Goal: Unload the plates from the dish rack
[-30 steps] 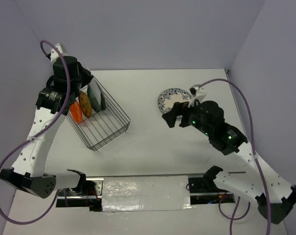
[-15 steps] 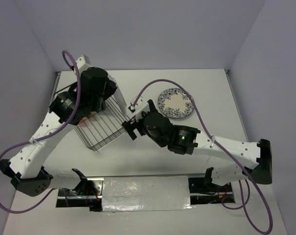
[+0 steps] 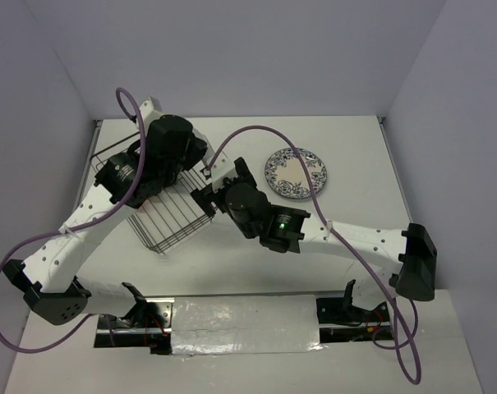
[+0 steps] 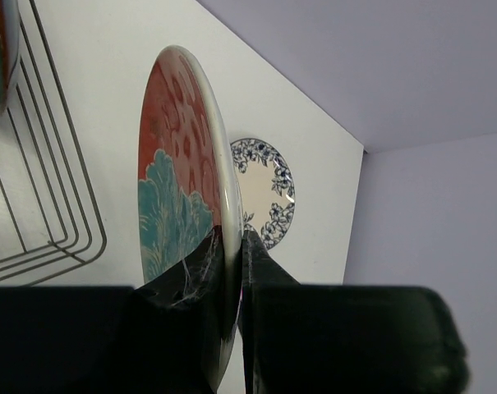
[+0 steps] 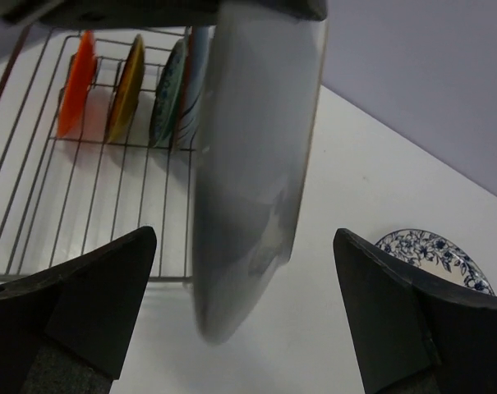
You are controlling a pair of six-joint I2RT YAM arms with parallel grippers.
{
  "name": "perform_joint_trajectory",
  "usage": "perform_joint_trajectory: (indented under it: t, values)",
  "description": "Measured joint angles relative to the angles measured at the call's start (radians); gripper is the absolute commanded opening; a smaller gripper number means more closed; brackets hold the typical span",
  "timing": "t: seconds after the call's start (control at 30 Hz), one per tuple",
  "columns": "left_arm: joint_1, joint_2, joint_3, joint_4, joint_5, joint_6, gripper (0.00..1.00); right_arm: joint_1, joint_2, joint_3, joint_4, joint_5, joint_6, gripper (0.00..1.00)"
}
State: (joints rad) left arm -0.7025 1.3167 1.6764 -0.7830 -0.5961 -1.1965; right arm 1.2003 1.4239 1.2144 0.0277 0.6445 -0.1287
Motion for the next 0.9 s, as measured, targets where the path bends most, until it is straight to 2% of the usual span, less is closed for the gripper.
perform_joint_trajectory:
  t: [0.07,0.1,0.17,0.2,0.27,0.3,0.43,0.57,0.6,0.63,0.67,0.8,0.9]
  values:
    - [-0.007,0.000,-0.002,-0.002,0.012,-0.012,0.00,-0.023,0.020,0.000,0.029,0.019,0.000,0.90]
    - [-0.011,0.000,-0.002,-0.002,0.017,-0.013,0.00,-0.033,0.027,0.000,0.047,0.032,-0.002,0.70]
    - [-0.023,0.000,-0.004,0.002,0.023,-0.016,0.00,-0.051,0.036,-0.001,0.088,0.062,-0.018,0.52]
    - [-0.029,-0.001,-0.008,0.011,0.026,-0.018,0.00,-0.056,0.041,-0.001,0.107,0.076,-0.024,0.39]
    - [-0.034,-0.006,-0.027,0.045,0.026,-0.035,0.00,-0.056,0.054,-0.001,0.142,0.120,-0.041,0.23]
    - [-0.034,-0.008,-0.032,0.060,0.026,-0.050,0.00,-0.056,0.061,-0.001,0.156,0.143,-0.060,0.00]
    - [-0.034,-0.016,-0.055,0.058,0.019,-0.060,0.00,-0.047,0.083,-0.040,0.245,0.197,-0.130,0.00]
    - [-0.043,-0.005,-0.063,0.052,0.035,-0.011,0.00,-0.045,0.051,-0.113,0.288,0.185,-0.114,0.00]
    - [-0.047,0.000,-0.061,0.053,0.039,0.000,0.04,-0.047,0.039,-0.128,0.288,0.180,-0.105,0.00]
    - [-0.052,0.007,-0.056,0.055,0.045,0.019,0.15,-0.049,0.023,-0.143,0.283,0.174,-0.089,0.00]
    - [-0.057,0.017,-0.050,0.060,0.053,0.037,0.20,-0.054,0.008,-0.153,0.272,0.165,-0.071,0.00]
    - [-0.078,0.039,-0.043,0.124,0.103,0.119,0.34,-0.096,-0.098,-0.235,0.250,0.077,0.012,0.00]
    - [-0.098,0.042,-0.053,0.191,0.178,0.175,0.37,-0.133,-0.226,-0.333,0.251,-0.010,0.089,0.00]
